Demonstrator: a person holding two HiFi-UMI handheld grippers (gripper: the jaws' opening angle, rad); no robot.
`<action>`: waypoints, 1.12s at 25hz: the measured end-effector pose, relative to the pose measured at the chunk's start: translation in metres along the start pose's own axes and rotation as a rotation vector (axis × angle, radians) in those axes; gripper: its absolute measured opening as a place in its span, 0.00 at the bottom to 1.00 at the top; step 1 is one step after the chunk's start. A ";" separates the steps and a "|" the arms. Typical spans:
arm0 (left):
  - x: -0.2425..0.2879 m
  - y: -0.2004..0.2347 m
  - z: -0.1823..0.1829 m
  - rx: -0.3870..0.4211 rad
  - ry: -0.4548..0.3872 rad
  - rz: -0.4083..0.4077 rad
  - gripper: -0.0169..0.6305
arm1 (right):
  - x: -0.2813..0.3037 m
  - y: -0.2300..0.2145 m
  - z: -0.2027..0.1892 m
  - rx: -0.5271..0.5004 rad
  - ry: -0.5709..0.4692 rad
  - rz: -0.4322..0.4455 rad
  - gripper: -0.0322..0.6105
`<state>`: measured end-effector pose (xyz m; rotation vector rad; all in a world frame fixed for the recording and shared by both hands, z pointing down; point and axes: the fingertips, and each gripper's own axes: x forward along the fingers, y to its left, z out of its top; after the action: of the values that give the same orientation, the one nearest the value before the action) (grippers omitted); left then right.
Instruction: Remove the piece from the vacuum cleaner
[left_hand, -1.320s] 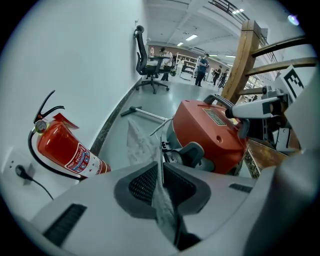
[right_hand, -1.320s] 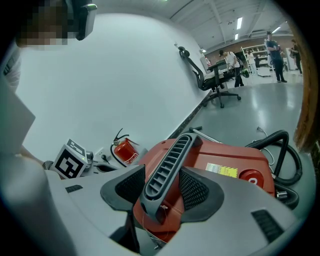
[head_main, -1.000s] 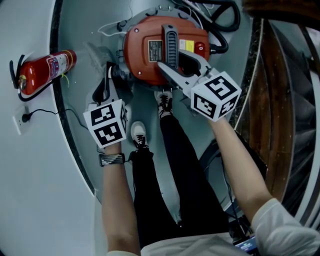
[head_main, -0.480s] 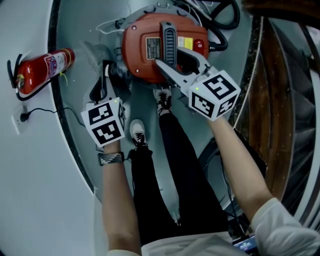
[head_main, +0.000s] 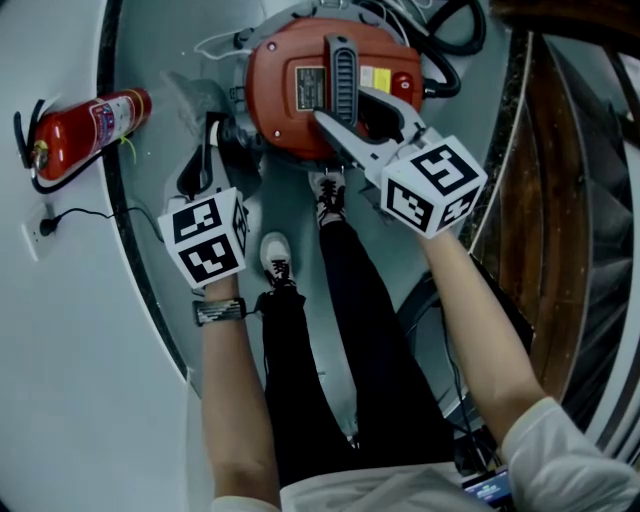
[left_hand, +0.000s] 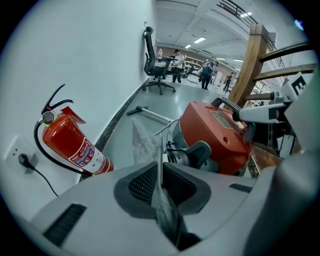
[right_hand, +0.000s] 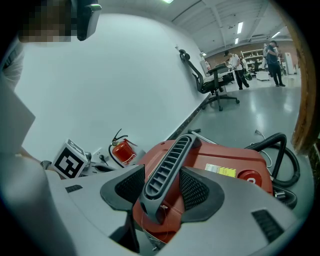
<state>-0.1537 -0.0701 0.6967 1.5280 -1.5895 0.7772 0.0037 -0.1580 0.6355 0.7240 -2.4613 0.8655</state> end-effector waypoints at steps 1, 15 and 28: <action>0.000 0.001 0.000 -0.003 -0.001 0.001 0.09 | 0.000 0.000 0.000 0.002 0.002 0.002 0.38; -0.001 0.006 -0.001 -0.025 0.001 -0.002 0.09 | 0.000 0.000 0.000 -0.001 -0.003 -0.002 0.38; -0.001 0.007 0.000 -0.044 0.000 -0.013 0.09 | 0.000 0.000 0.001 -0.002 -0.004 -0.003 0.38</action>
<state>-0.1609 -0.0687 0.6966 1.5050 -1.5854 0.7302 0.0031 -0.1582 0.6350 0.7290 -2.4637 0.8616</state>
